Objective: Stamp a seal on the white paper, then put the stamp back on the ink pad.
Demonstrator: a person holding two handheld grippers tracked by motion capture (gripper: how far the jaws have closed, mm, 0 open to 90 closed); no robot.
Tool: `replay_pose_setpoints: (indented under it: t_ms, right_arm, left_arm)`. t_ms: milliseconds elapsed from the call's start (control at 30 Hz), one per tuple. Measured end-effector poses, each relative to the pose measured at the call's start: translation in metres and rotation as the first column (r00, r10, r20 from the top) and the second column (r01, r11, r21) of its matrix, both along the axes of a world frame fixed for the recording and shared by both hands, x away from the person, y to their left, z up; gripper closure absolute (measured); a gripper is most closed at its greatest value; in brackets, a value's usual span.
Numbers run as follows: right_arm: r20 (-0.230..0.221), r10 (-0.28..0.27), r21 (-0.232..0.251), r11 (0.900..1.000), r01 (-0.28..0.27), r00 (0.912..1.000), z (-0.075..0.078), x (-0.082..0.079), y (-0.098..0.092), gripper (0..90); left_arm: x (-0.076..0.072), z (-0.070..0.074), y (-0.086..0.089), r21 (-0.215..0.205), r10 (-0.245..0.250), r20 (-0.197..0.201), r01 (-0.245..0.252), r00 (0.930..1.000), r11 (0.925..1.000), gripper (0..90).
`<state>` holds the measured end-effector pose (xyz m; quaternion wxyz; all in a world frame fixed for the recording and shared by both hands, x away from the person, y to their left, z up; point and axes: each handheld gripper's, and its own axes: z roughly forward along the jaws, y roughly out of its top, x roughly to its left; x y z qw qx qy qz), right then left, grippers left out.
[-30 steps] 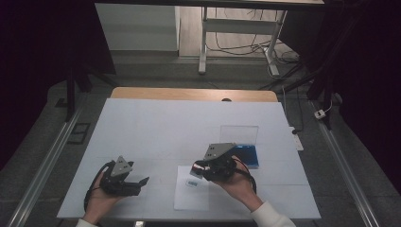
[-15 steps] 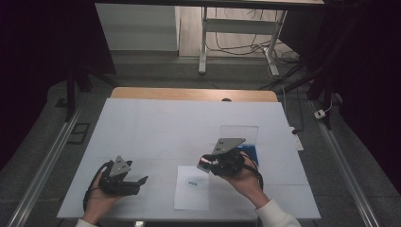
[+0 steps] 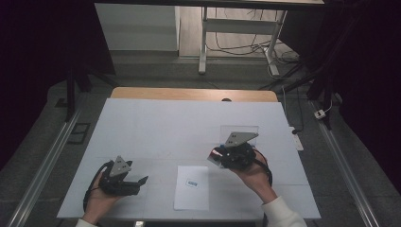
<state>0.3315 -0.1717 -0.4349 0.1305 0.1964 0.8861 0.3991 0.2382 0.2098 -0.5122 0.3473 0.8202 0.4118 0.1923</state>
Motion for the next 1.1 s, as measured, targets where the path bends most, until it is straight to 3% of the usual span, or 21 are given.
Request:
replay_pose_setpoints:
  t_ms: [467, 733, 933, 1100]
  right_arm:
    - [0.022, -0.139, -0.022, 0.99, 0.139, 0.9901, 0.002, 0.019, -0.038, 69.4]
    - [0.042, -0.232, -0.086, 0.968, 0.234, 0.9719, -0.006, 0.03, -0.055, 69.4]
    - [0.038, -0.268, -0.113, 0.956, 0.271, 0.9627, -0.012, 0.037, -0.063, 69.4]
    - [0.012, -0.269, -0.123, 0.955, 0.269, 0.9629, -0.019, 0.041, -0.066, 69.3]
  left_arm:
    - [0.0, -0.001, 0.0, 0.002, -0.004, -0.006, 0.004, 1.0, 1.0, 19.4]
    - [0.0, -0.002, -0.001, 0.006, -0.007, -0.01, 0.007, 0.9999, 1.0, 19.4]
    - [0.0, -0.002, -0.001, 0.006, -0.009, -0.012, 0.009, 0.9999, 0.9999, 19.4]
    - [0.001, -0.003, -0.001, 0.006, -0.01, -0.016, 0.011, 0.9998, 0.9999, 19.4]
